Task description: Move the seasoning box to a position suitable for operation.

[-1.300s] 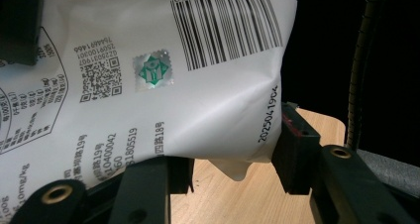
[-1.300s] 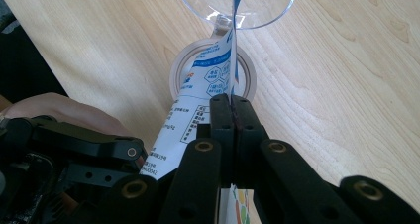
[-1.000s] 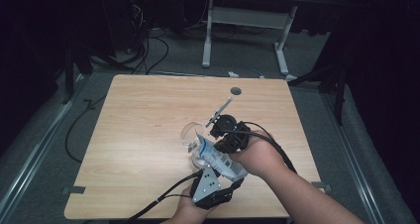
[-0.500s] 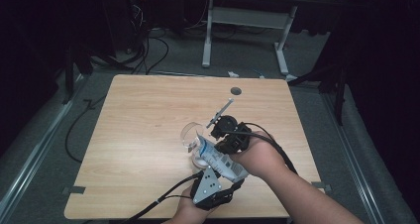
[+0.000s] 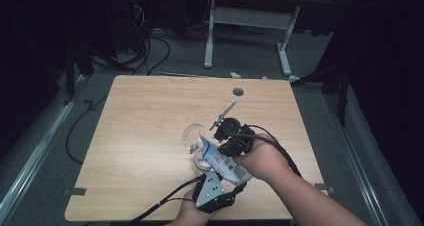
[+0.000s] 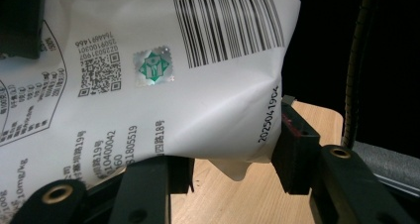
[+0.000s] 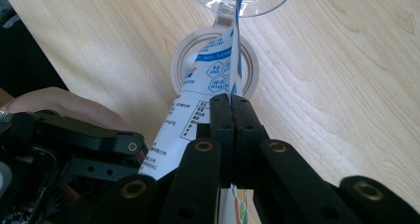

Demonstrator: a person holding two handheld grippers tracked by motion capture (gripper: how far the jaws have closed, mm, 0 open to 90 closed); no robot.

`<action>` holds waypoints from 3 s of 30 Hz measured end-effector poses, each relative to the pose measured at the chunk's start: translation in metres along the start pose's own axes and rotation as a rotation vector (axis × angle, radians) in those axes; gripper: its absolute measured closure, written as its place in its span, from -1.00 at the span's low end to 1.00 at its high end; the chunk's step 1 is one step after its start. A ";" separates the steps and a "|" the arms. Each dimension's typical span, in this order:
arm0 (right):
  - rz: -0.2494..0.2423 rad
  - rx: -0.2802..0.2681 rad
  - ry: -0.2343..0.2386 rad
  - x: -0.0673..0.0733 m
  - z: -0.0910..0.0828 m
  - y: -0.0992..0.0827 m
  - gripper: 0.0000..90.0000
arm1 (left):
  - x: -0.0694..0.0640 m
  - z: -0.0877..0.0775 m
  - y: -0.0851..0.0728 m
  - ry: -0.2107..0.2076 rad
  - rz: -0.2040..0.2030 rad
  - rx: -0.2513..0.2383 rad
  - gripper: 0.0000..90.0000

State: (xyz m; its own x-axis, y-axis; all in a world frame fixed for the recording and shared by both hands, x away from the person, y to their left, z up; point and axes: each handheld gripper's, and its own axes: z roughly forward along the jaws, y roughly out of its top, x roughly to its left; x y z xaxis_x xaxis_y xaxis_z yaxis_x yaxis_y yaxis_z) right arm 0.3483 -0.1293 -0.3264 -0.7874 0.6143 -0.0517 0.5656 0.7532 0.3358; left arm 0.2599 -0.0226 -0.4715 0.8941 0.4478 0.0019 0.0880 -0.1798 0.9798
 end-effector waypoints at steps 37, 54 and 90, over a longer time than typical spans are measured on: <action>0.019 0.017 0.025 0.001 0.007 -0.014 1.00 | 0.006 0.001 -0.032 -0.001 0.003 0.075 0.27; 0.023 0.025 0.024 0.000 0.006 -0.018 1.00 | 0.009 0.001 -0.039 0.007 -0.002 0.088 0.27; 0.048 0.012 0.033 -0.001 0.003 -0.018 1.00 | 0.016 -0.012 -0.048 -0.035 -0.004 0.118 -0.11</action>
State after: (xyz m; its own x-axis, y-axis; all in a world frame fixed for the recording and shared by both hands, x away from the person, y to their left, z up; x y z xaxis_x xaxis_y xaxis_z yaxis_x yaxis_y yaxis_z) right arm 0.3398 -0.1433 -0.3355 -0.7669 0.6418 -0.0047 0.6056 0.7261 0.3255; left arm 0.2643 0.0038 -0.5157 0.9082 0.4184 -0.0109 0.1406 -0.2805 0.9495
